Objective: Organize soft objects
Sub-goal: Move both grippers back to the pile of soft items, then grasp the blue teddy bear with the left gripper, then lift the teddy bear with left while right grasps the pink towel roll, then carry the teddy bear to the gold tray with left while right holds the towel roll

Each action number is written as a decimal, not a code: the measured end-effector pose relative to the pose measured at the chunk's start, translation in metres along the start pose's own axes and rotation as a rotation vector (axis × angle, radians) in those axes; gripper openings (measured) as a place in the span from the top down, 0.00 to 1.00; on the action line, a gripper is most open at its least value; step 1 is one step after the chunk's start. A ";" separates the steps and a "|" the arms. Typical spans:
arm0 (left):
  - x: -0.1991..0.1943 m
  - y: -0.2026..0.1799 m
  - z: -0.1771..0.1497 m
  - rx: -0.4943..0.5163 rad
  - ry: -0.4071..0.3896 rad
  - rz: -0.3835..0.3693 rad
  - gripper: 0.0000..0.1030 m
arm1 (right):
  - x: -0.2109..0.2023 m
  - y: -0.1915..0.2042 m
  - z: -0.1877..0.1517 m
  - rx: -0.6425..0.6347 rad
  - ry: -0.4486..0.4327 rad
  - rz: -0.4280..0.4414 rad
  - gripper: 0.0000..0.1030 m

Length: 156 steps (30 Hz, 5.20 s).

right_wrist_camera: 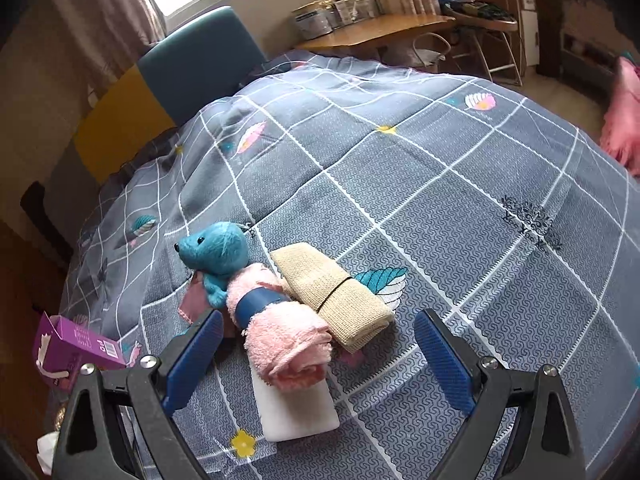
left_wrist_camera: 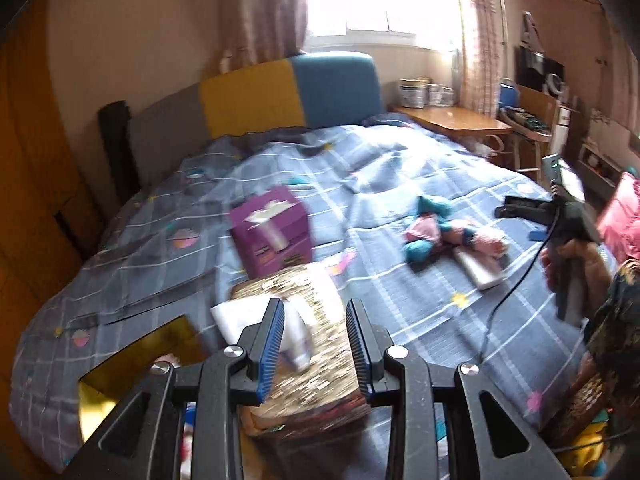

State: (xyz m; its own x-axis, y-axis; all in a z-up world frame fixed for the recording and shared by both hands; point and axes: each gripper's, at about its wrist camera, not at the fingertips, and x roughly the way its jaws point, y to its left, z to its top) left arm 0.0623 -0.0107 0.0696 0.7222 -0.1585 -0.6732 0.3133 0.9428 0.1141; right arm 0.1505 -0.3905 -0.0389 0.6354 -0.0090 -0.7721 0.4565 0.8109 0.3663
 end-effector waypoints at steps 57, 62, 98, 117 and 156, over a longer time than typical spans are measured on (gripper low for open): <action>0.286 -0.104 0.082 -0.119 0.404 -0.191 0.68 | -0.007 0.004 0.003 0.004 0.012 0.091 0.11; 0.258 -0.105 0.047 -0.074 0.413 -0.118 0.68 | 0.003 0.049 0.000 -0.285 0.026 0.029 0.12; 0.171 0.087 0.174 -0.310 0.132 0.099 0.72 | 0.065 0.137 -0.102 -0.911 0.257 0.161 0.64; 0.048 0.199 -0.045 -0.539 0.073 0.249 0.71 | 0.073 0.133 -0.114 -0.887 0.246 0.112 0.61; 0.015 0.145 -0.136 -0.460 0.093 0.247 0.70 | 0.069 0.132 -0.132 -0.925 0.125 0.056 0.61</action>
State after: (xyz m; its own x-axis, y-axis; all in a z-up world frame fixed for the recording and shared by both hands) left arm 0.0346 0.1636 -0.0229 0.6764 0.0911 -0.7309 -0.1766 0.9834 -0.0409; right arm 0.1724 -0.2064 -0.1126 0.5457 0.0631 -0.8356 -0.2840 0.9521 -0.1136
